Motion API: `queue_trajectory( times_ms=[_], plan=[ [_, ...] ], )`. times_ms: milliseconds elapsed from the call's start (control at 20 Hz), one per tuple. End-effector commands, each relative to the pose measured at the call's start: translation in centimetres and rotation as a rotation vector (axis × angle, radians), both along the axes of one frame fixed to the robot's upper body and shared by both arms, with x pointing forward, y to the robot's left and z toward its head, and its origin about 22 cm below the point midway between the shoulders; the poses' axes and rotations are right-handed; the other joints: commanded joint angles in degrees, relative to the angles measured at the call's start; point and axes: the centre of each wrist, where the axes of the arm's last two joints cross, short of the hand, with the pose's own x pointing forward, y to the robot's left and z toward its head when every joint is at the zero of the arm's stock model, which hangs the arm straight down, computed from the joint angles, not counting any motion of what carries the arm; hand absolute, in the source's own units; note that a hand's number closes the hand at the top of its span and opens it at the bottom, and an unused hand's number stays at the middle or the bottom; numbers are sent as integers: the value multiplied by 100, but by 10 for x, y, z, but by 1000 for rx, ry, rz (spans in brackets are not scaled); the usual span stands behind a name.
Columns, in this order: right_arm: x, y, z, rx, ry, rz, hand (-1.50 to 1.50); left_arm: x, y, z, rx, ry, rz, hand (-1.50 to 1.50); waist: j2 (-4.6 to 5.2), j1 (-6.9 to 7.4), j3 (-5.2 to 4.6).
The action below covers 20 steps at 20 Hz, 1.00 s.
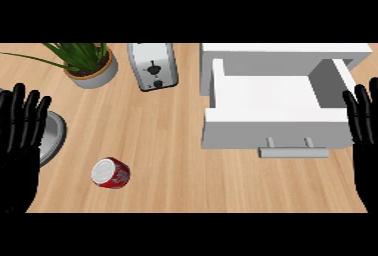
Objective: Pick up the can, place it into the drawer and close the drawer
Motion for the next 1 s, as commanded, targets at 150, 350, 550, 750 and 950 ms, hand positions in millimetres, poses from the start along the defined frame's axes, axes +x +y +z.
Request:
queue_trajectory(
  times_ms=[150,350,550,750,950],
  plan=[
    [0,6,2,-32,-25,38,-150,-1,-21,8,-18,-71,-577,-150,-13,-48,55],
    [-4,-4,-25,13,260,-57,-150,-18,-4,-19,187,279,-755,-150,18,-13,58],
    [-15,-14,-26,12,308,-75,-150,-28,34,-17,187,301,-809,-150,-4,28,66],
    [-17,-20,-26,12,300,-81,-150,-30,69,-8,189,295,-806,-150,1,34,70],
    [-20,-15,-33,13,301,-85,-150,-35,80,-2,168,311,-796,-150,4,29,70]
  ],
)
